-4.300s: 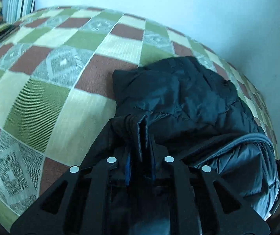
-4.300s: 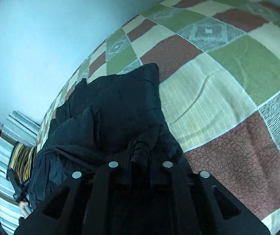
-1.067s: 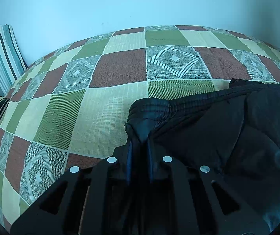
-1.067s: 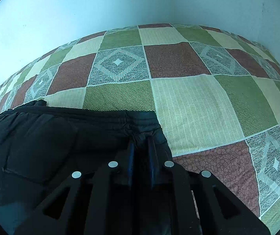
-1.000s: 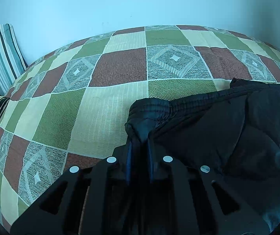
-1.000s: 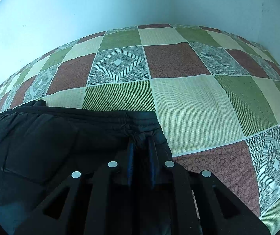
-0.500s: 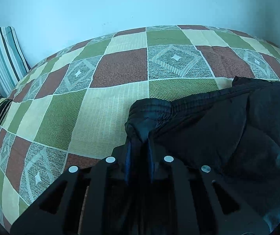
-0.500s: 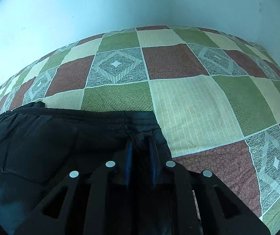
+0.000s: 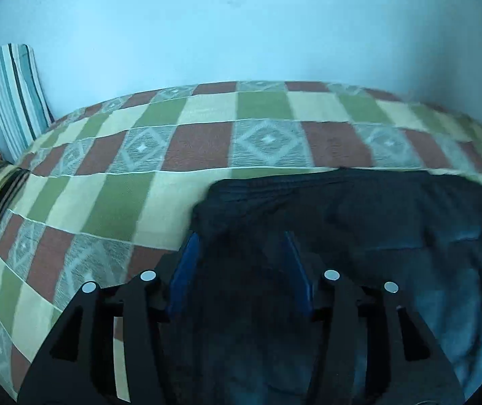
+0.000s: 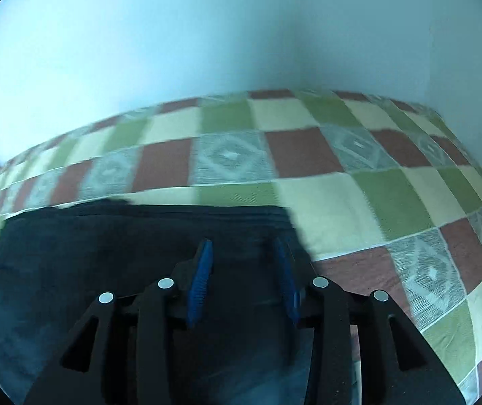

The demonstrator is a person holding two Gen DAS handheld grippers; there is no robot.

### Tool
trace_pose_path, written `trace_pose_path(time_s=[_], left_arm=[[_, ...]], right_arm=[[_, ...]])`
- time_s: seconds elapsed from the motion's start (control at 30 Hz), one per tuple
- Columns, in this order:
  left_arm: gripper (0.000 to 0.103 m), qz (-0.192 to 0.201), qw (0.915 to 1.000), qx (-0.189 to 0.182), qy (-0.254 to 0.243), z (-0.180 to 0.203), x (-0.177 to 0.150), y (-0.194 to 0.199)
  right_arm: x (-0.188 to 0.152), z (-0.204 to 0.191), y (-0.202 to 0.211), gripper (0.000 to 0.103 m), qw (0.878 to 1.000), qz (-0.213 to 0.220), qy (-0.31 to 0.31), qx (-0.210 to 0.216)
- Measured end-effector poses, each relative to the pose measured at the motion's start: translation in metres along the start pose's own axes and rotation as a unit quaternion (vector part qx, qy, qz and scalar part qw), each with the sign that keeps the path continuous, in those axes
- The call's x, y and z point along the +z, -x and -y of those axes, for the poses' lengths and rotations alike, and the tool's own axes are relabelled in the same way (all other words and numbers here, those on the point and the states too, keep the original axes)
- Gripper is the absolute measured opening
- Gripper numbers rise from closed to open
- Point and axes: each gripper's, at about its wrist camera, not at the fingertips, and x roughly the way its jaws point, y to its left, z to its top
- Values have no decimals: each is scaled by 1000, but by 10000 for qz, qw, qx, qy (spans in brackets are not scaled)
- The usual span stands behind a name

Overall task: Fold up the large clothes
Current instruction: 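Lay the folded hem down and open both grippers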

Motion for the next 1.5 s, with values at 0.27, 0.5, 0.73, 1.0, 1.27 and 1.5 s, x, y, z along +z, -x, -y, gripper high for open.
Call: trace_pose_path(time_s=[0.27,0.5,0.73,1.0,1.27,1.5], left_arm=[[61,51,9988,-373,-312,87,-16,7],[68,-188,9996,-185,-32,86,-36,-40],[68,-42,9999,28,-162,93,-48,-51],[68,-79,9998,8,-155,93,-51,-56],[73,-156,9995,-265,-59,84,-40,-30],[87,166,9976,-408,533,25,-85,52]], right_arm=[[-29,-96,7,50,9966,47,635,514],[-56,-106,-45,58,9968,-357,666,252],[-67,-109,-56,59,9977,-191,648,109],[-70,-113,-55,59,9975,-120,691,4],[-57,-112,-32,66,9974,-186,680,167],[-77,-74,52,79,9988,75,449,205]])
